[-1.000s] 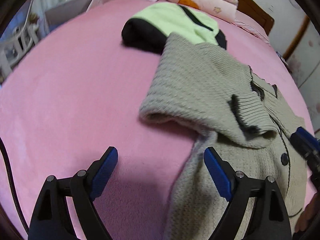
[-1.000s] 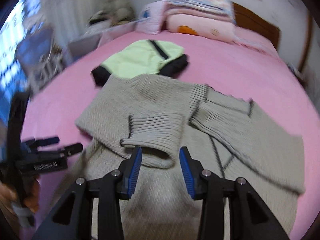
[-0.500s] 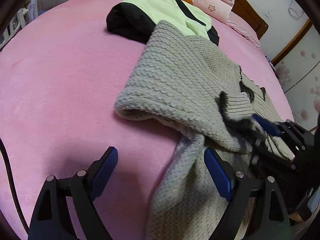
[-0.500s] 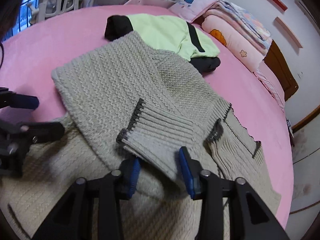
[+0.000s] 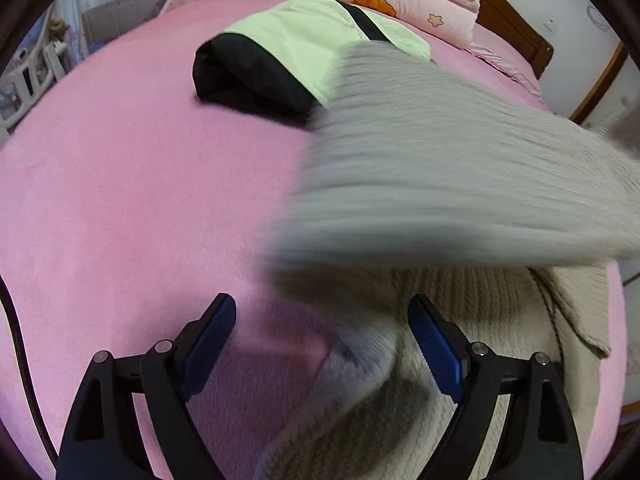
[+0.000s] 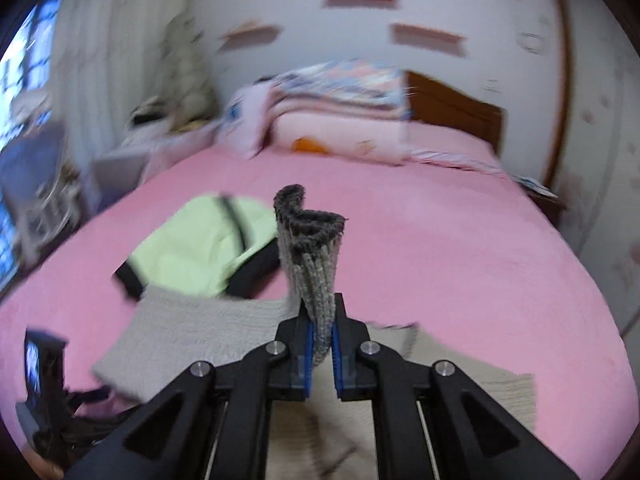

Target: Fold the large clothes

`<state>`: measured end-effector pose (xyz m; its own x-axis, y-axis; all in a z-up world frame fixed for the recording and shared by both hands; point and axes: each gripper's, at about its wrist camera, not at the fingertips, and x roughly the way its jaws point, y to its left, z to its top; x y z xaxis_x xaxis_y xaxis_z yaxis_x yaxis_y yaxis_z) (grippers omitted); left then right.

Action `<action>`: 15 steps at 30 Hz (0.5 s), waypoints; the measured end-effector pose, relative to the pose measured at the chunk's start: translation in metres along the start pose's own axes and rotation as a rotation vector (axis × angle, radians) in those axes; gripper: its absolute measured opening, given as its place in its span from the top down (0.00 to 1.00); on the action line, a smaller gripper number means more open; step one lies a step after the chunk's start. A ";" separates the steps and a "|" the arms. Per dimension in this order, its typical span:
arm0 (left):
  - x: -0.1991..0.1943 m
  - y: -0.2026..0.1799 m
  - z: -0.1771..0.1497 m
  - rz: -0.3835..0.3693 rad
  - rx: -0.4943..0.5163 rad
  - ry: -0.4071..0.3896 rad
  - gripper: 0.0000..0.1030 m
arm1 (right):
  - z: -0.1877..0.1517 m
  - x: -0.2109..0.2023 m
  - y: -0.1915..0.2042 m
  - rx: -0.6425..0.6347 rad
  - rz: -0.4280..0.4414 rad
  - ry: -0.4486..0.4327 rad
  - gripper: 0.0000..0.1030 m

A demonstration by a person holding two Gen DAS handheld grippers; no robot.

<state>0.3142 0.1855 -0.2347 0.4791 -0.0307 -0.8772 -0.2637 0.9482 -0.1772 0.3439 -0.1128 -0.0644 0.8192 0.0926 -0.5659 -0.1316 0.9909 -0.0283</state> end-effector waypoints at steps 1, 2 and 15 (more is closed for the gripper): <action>0.001 -0.002 0.000 0.013 0.001 -0.002 0.27 | -0.003 0.002 -0.017 0.035 -0.022 0.010 0.93; 0.004 -0.004 0.001 0.021 0.004 0.003 0.34 | -0.008 0.006 -0.034 0.073 -0.034 0.026 0.93; 0.009 -0.016 -0.011 0.039 0.068 0.026 0.76 | -0.172 0.095 -0.175 0.668 0.075 0.431 0.83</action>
<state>0.3132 0.1667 -0.2444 0.4475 -0.0011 -0.8943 -0.2233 0.9682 -0.1129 0.3487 -0.2941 -0.2545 0.5155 0.2503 -0.8195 0.2967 0.8451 0.4447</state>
